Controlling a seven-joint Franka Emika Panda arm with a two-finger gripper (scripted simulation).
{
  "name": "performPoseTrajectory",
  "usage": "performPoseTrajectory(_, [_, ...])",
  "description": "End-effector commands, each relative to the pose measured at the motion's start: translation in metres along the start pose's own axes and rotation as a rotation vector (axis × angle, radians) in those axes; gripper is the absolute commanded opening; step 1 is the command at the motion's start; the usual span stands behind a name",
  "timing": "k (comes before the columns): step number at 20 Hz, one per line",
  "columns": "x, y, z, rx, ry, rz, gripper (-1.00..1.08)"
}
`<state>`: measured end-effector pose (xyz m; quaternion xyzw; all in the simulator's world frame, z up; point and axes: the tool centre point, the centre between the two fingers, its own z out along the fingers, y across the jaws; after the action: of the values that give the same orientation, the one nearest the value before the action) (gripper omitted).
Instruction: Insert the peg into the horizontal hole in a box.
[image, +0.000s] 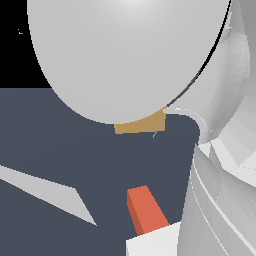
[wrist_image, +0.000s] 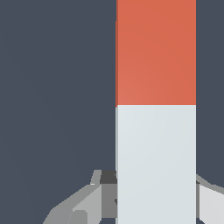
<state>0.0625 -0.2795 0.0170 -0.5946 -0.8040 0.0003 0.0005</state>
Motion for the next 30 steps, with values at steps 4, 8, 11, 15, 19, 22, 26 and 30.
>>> performPoseTrajectory(4, [0.009,0.003,-0.004,-0.001,0.000,0.002,-1.00])
performPoseTrajectory(8, [0.025,0.006,-0.010,-0.001,0.000,0.008,-1.00])
performPoseTrajectory(11, [0.043,0.011,-0.017,-0.001,0.000,0.015,-1.00])
performPoseTrajectory(15, [0.077,0.020,-0.030,-0.001,0.000,0.027,-1.00])
performPoseTrajectory(19, [0.117,0.031,-0.046,-0.001,0.000,0.042,-1.00])
performPoseTrajectory(22, [0.148,0.040,-0.058,-0.001,0.000,0.054,-1.00])
performPoseTrajectory(26, [0.188,0.054,-0.074,-0.001,0.000,0.069,-1.00])
performPoseTrajectory(30, [0.229,0.068,-0.090,-0.001,0.000,0.085,-1.00])
